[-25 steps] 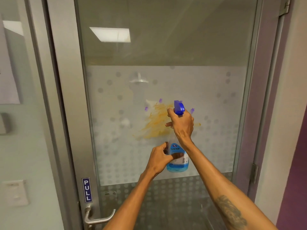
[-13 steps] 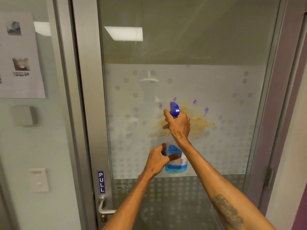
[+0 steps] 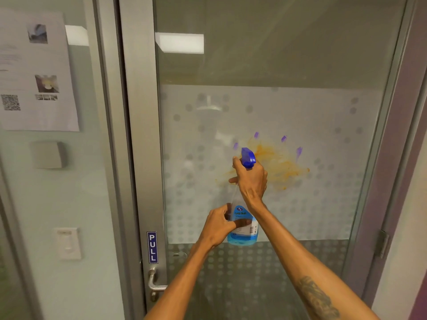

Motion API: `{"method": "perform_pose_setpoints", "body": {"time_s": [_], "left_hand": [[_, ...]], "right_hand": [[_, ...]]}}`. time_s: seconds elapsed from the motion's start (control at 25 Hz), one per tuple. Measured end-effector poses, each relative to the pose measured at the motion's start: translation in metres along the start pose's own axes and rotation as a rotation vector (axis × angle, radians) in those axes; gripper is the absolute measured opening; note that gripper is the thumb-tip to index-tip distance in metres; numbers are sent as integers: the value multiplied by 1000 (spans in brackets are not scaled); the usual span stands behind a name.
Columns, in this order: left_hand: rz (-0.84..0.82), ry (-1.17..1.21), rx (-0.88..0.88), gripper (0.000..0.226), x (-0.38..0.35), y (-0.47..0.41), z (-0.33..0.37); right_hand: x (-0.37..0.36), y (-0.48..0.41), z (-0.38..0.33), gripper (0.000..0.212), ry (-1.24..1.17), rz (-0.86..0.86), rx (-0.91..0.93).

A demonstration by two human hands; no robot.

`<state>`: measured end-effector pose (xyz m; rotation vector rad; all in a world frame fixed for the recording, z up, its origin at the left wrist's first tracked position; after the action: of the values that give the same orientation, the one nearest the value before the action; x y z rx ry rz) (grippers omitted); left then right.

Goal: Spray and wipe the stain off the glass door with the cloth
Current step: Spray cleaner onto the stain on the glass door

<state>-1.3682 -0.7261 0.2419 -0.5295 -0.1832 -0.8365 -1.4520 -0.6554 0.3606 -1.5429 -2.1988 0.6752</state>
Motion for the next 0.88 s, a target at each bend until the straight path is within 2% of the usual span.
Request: {"method": "perform_pose_setpoints", "body": {"time_s": [0.2, 0.32, 0.44, 0.68, 0.88], "left_hand": [[-31, 7, -32, 49, 7, 0, 13], [-33, -2, -28, 46, 8, 6, 10], [1, -25, -18, 46, 13, 19, 4], [99, -47, 76, 48, 43, 72, -3], [139, -21, 142, 49, 63, 131, 1]], "right_hand": [[7, 4, -11, 28, -12, 22, 21], [9, 17, -20, 20, -2, -3, 54], [5, 40, -21, 21, 62, -28, 24], [-6, 87, -30, 20, 295, -273, -77], [-1, 129, -52, 21, 313, -521, -92]]}}
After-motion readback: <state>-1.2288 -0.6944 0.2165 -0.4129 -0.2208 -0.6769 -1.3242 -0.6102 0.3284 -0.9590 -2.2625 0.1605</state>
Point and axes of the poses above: each hand's wrist, its own y-axis away from the middle knuckle, its own x-axis out of the back of the hand, z = x × y, the point moved 3 cm from there along -y, towards the middle knuckle, and after that the axes turned 2 degrees about -z, right-handed, at the moved point
